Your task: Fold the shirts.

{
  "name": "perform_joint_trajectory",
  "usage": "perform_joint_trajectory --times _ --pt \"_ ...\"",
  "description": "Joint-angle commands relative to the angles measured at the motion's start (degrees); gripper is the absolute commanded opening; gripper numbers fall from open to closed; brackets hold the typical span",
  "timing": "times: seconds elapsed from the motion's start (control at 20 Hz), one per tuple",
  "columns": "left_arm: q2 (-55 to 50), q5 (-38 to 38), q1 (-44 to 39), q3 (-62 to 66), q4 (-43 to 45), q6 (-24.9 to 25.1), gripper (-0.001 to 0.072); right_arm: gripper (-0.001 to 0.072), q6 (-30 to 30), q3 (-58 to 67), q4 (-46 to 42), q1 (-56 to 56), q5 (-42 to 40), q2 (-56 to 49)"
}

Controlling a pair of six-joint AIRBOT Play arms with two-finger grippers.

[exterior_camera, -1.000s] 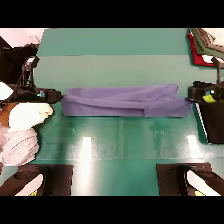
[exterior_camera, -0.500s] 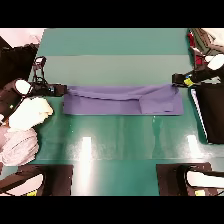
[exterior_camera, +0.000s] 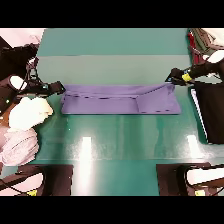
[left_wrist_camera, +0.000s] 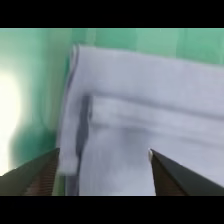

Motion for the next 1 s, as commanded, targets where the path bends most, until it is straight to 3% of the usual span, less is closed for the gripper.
perform_joint_trajectory --times 0.0,0.05,0.1,0.15,0.45,0.55,0.95 --pt "-0.1 -9.1 0.5 1.8 -0.5 -0.4 0.0626 0.059 -5.7 0.6 4.0 -5.4 9.2 -0.7" --pt "-0.1 -10.6 0.5 1.8 -0.6 -0.4 0.0365 0.0659 -6.7 0.6 4.1 -6.9 11.1 -0.9" --pt "-0.1 -11.7 0.5 1.8 -1.1 -0.4 0.0118 0.0665 -7.6 0.5 4.1 -8.5 12.6 -1.1" --pt "-0.1 -12.3 0.5 1.8 -1.9 -0.4 0.0026 0.0664 -7.7 -0.2 4.1 -9.7 12.6 -1.2" --pt "-0.1 -15.8 0.5 1.8 -8.0 2.8 0.0025 0.0664 -15.9 -10.8 4.9 -14.0 5.8 -1.2" --pt "-0.1 -16.4 0.5 1.8 -8.2 2.7 0.0025 0.0663 -19.7 -12.6 9.8 -15.1 5.3 -2.6" --pt "-0.1 -18.6 0.5 1.7 -9.8 2.6 0.0026 0.0655 -22.5 -6.3 15.1 -12.4 13.4 -12.0"
